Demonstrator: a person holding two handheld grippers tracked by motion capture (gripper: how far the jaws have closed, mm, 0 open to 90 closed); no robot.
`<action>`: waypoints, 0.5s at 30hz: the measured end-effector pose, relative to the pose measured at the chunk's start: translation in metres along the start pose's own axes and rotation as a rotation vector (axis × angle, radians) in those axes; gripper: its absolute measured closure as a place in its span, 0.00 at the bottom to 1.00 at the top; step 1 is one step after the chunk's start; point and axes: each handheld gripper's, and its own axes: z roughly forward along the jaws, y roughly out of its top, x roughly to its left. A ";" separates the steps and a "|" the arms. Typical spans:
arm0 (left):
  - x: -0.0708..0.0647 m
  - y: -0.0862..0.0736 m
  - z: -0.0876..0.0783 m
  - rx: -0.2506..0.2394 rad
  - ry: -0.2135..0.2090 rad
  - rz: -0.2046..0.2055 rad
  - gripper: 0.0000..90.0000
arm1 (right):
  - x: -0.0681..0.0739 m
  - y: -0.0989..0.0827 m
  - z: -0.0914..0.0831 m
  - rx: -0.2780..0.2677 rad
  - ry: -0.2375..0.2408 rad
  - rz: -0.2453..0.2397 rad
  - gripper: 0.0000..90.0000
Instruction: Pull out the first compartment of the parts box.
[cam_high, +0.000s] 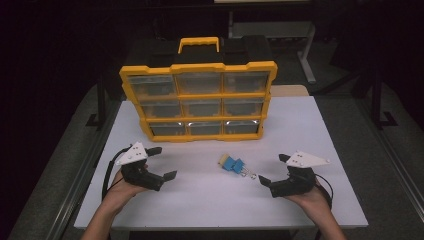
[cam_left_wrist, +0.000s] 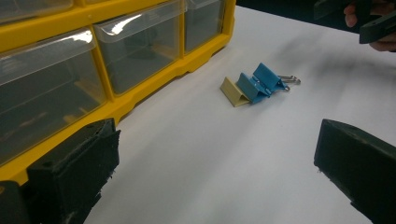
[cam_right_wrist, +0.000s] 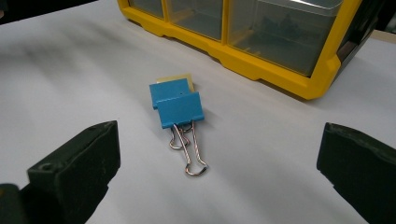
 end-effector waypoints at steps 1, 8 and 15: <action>0.001 0.001 0.001 -0.003 -0.003 0.001 0.00 | 0.000 0.000 0.000 -0.001 0.001 0.001 0.00; -0.001 0.005 0.005 -0.019 -0.008 0.008 0.00 | 0.000 0.002 0.003 -0.005 0.002 0.002 0.00; -0.002 0.009 0.012 -0.030 -0.008 0.030 0.00 | 0.000 0.002 0.005 -0.019 0.011 0.020 0.00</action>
